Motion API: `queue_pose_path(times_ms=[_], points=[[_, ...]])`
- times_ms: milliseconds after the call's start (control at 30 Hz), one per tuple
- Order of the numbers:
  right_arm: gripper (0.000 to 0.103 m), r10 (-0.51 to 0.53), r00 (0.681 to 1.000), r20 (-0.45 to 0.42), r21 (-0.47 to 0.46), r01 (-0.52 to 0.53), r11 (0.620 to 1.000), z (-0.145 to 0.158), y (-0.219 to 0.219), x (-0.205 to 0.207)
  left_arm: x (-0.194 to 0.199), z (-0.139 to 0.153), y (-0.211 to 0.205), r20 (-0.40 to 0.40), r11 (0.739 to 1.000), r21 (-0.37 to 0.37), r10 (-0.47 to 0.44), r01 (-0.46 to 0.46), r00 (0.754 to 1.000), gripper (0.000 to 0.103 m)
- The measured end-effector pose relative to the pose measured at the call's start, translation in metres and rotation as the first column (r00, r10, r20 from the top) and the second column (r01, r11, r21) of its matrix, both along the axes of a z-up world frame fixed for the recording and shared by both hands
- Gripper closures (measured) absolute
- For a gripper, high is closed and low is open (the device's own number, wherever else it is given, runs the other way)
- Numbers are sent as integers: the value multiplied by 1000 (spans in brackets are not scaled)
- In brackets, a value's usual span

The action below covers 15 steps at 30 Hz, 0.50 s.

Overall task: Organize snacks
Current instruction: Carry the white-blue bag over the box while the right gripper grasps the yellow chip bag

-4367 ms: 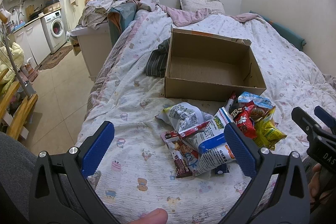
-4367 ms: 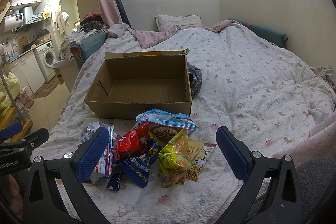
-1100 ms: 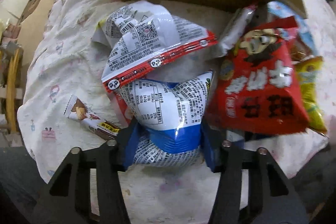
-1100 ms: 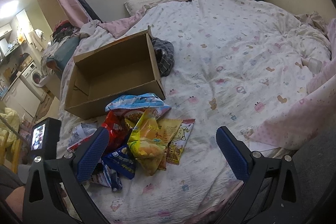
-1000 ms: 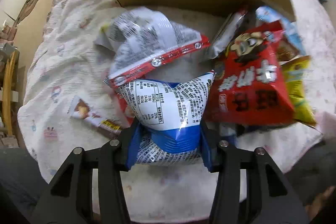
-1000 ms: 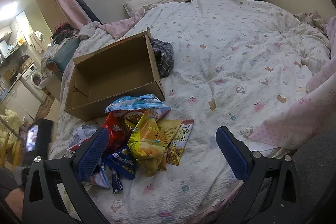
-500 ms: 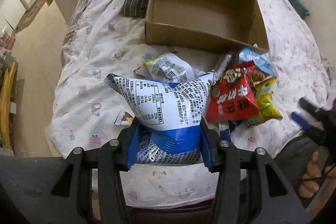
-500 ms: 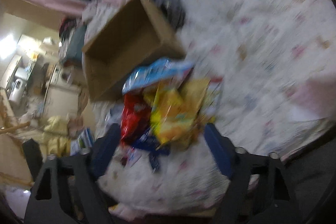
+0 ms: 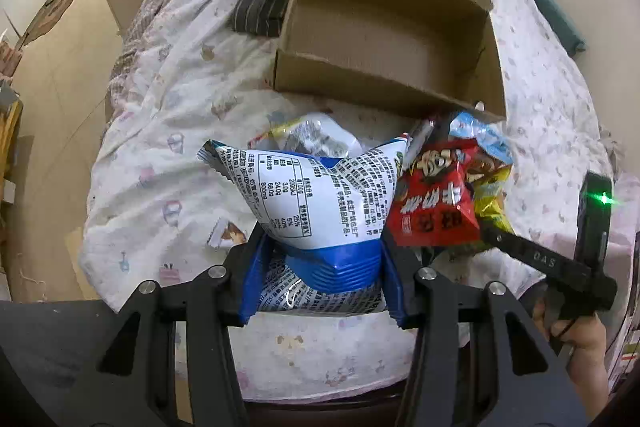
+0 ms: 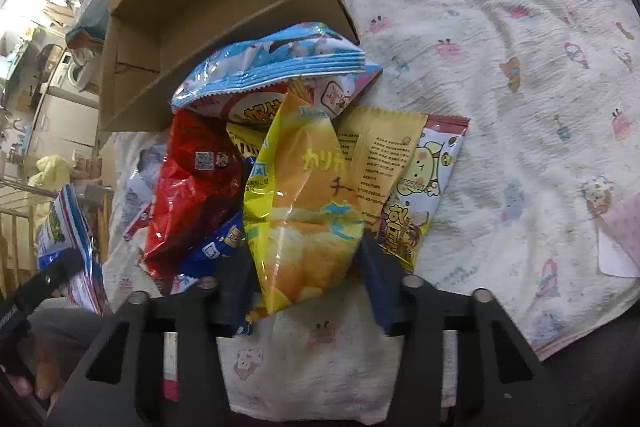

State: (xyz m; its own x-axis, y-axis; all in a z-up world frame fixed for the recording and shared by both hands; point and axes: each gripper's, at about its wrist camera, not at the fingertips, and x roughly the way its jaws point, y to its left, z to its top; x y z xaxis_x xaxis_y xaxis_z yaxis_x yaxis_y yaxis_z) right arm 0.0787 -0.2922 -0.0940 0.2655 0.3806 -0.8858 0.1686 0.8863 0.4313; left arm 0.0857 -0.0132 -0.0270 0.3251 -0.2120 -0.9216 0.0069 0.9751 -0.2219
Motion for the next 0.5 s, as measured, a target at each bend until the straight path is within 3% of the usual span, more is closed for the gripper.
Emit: queue_pose_path(times_ms=[133, 300, 500], points=[[60, -12, 998, 69, 26, 10, 1000, 27, -13, -14, 5, 8, 1, 16, 1000, -1, 3, -3, 1000, 57], [60, -19, 984, 178, 164, -11, 986, 72, -35, -31, 17, 25, -1, 45, 1000, 9, -17, 17, 999, 57], [60, -39, 956, 291, 215, -26, 976, 114, -42, -7, 46, 45, -9, 68, 1000, 8, -23, 23, 997, 57]])
